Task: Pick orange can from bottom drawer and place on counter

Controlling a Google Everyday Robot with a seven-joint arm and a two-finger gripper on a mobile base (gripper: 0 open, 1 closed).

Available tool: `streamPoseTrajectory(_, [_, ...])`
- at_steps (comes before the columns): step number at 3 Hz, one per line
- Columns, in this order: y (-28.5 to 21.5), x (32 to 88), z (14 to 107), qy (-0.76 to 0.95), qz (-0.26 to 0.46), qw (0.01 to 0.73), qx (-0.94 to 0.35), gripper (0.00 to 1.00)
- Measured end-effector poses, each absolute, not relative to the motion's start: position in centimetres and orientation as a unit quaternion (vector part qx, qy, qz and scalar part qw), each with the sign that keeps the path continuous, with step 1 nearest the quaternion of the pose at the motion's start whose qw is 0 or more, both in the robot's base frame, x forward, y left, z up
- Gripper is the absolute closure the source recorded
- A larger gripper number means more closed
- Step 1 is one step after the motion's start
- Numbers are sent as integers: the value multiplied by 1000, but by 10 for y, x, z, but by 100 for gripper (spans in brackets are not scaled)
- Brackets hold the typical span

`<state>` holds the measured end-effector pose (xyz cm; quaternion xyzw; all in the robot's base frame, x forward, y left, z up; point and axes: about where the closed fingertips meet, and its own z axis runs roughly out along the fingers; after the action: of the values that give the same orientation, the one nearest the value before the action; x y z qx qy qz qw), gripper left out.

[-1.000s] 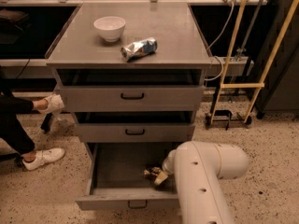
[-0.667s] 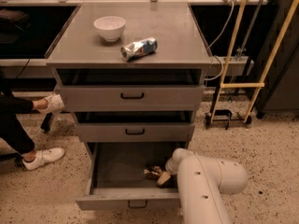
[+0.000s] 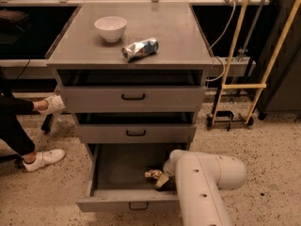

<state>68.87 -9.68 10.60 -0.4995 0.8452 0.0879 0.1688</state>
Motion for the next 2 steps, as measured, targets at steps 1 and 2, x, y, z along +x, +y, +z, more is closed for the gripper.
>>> streamPoseTrajectory(1, [-55,673,104,820,110,149,-541,0])
streamPoseTrajectory(2, [-55,673,104,820,110,149,-541,0])
